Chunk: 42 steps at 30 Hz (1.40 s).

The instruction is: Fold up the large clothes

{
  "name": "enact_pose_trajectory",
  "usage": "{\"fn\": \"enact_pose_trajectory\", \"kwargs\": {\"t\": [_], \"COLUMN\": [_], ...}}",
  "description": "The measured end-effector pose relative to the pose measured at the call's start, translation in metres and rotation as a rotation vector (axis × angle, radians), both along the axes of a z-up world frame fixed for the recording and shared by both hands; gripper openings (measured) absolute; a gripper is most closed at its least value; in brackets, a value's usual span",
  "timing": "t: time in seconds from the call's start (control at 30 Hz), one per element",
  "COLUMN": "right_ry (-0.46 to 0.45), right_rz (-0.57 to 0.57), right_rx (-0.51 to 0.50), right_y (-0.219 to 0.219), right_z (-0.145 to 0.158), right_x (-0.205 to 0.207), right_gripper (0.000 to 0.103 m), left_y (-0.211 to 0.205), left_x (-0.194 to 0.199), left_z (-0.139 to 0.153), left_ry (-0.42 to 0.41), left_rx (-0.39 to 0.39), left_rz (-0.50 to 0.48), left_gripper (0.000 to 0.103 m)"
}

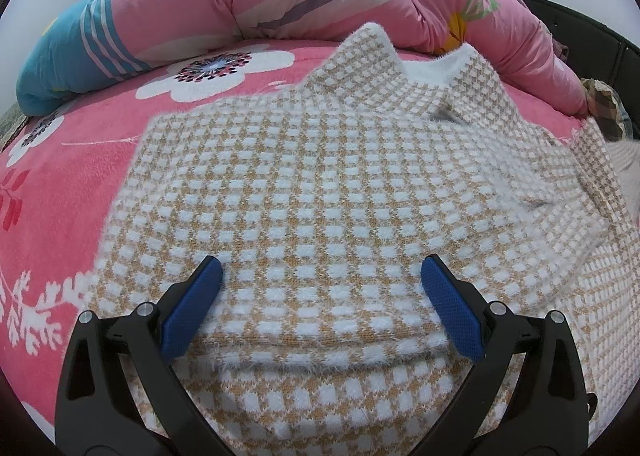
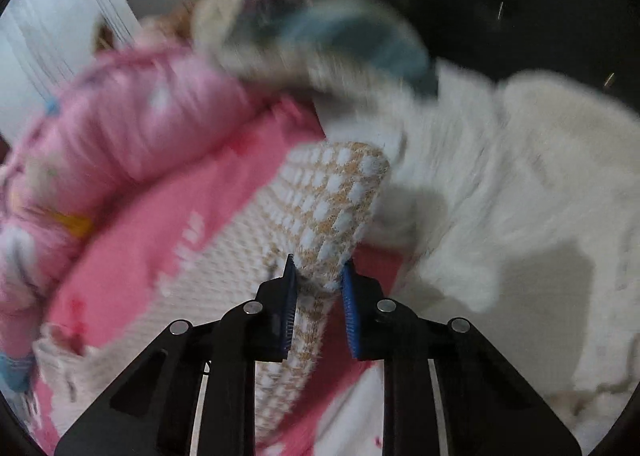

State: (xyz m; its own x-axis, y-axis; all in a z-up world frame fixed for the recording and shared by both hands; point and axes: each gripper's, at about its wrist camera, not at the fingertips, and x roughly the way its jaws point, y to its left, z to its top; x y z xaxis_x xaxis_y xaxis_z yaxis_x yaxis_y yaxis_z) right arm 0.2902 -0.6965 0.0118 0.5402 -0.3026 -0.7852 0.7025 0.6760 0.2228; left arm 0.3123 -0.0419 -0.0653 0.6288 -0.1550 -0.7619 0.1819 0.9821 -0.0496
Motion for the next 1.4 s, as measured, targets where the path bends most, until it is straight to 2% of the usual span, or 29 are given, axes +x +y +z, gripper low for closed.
{"fn": "enact_pose_trajectory", "kwargs": {"t": [0.13,0.27,0.37,0.5,0.6,0.67,0.73,0.83,0.93,0.97,1.0,1.07,1.1,1.13,1.2,1.23,1.3,1.4], "right_ry": [-0.143,-0.252,-0.290,-0.365,-0.416,-0.437,-0.445,-0.449,-0.403,-0.358,-0.321,-0.165,-0.108,-0.027,0.065,0.065,0.018,-0.055], "right_rz": [0.042,0.120,0.178,0.301,0.421,0.533,0.629,0.820,1.016,1.095,1.140,1.294,1.323,1.356,1.367,1.362,1.322,1.160], "right_rx": [-0.134,-0.226,-0.283,-0.344,-0.369,-0.375,-0.373,-0.358,-0.334,-0.328,-0.326,-0.343,-0.360,-0.382,-0.388,-0.354,-0.242,-0.112], "right_y": [0.036,0.087,0.125,0.196,0.261,0.312,0.357,0.447,0.530,0.564,0.583,0.631,0.645,0.654,0.652,0.637,0.593,0.503], "right_z": [0.079,0.133,0.155,0.181,0.197,0.200,0.199,0.181,0.141,0.114,0.094,0.031,0.010,-0.016,-0.047,-0.051,-0.041,-0.020], "right_x": [-0.021,-0.022,-0.018,-0.007,0.000,0.013,0.021,0.035,0.047,0.052,0.055,0.065,0.066,0.071,0.077,0.080,0.082,0.085], "right_gripper": [0.020,0.020,0.020,0.020,0.020,0.020,0.020,0.020,0.021,0.023,0.030,0.033,0.042,0.043,0.043,0.044,0.062,0.064], "left_y": [0.000,0.000,0.004,0.022,0.035,0.045,0.055,0.076,0.099,0.106,0.112,0.119,0.122,0.124,0.126,0.125,0.123,0.117], "left_x": [0.000,0.001,0.000,-0.001,-0.009,-0.019,-0.031,-0.051,-0.069,-0.074,-0.079,-0.084,-0.085,-0.085,-0.084,-0.082,-0.078,-0.065], "left_z": [0.000,0.000,0.002,0.018,0.031,0.040,0.048,0.057,0.058,0.057,0.055,0.053,0.050,0.048,0.046,0.047,0.051,0.062], "left_ry": [-0.001,-0.001,-0.004,-0.009,-0.014,-0.022,-0.036,-0.041,-0.017,-0.010,-0.008,-0.007,-0.005,-0.001,0.002,-0.005,-0.029,-0.075], "left_rx": [0.001,0.000,-0.028,-0.119,-0.094,-0.049,-0.038,-0.042,-0.081,-0.097,-0.105,-0.109,-0.109,-0.110,-0.114,-0.117,-0.122,-0.129], "left_rz": [0.000,0.000,-0.003,0.006,0.020,0.026,0.023,0.028,0.051,0.063,0.071,0.080,0.086,0.090,0.087,0.080,0.063,0.035], "left_gripper": [0.097,0.097,0.096,0.096,0.096,0.096,0.096,0.096,0.096,0.096,0.096,0.096,0.096,0.096,0.096,0.096,0.096,0.096]}}
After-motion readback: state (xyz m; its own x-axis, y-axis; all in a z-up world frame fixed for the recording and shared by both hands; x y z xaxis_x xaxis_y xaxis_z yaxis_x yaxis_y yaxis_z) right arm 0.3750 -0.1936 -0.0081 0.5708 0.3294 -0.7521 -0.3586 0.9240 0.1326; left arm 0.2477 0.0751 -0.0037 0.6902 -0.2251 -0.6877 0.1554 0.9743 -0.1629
